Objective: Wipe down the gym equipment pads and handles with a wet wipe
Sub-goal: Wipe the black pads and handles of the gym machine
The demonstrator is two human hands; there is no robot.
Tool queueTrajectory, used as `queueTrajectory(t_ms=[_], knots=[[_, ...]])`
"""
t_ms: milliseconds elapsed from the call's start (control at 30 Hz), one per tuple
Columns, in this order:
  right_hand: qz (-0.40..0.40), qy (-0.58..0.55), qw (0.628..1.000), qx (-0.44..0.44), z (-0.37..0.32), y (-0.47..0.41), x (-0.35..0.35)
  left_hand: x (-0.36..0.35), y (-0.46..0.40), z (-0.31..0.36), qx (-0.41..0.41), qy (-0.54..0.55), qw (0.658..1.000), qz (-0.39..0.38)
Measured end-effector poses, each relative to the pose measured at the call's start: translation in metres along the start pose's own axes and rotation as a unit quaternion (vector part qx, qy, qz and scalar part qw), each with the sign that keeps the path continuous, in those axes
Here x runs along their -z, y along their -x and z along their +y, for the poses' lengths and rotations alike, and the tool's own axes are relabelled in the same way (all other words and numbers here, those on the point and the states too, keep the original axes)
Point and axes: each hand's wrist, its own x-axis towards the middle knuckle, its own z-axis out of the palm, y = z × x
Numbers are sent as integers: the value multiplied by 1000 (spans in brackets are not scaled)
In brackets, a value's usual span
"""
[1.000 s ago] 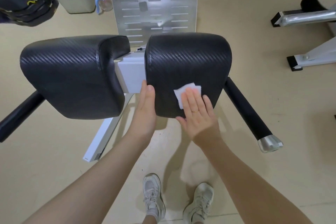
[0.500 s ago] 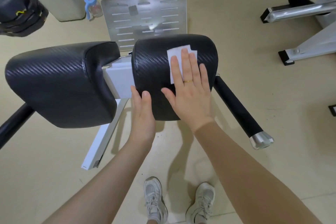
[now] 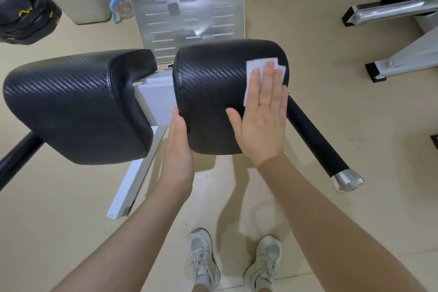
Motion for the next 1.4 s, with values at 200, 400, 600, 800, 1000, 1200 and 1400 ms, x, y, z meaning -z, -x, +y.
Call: queueTrajectory(t_ms=[200,400,600,800,1000,1200,1400], knots=[[-40,-6,994,101,-45,5,-2,10,0,1,-2,90,996,-26],[-34,13,984,172,-82,49,-35,35,-7,-4,26,76,994,-80],[32,24,999,-8,-25,44,-33,42,-11,-14,20,30,994,-106],[21,28,991,-128,8,58,-28,39,-7,-38,21,-10,994,-111],[-19,-45,999,15,-70,98,-60,40,-6,-51,0,26,990,-135],[-1,3,996,85,-76,116,-81,48,-10,-67,11,6,993,-121],[28,-77,996,-44,-5,123,-71,32,1,-72,-1,20,994,-111]])
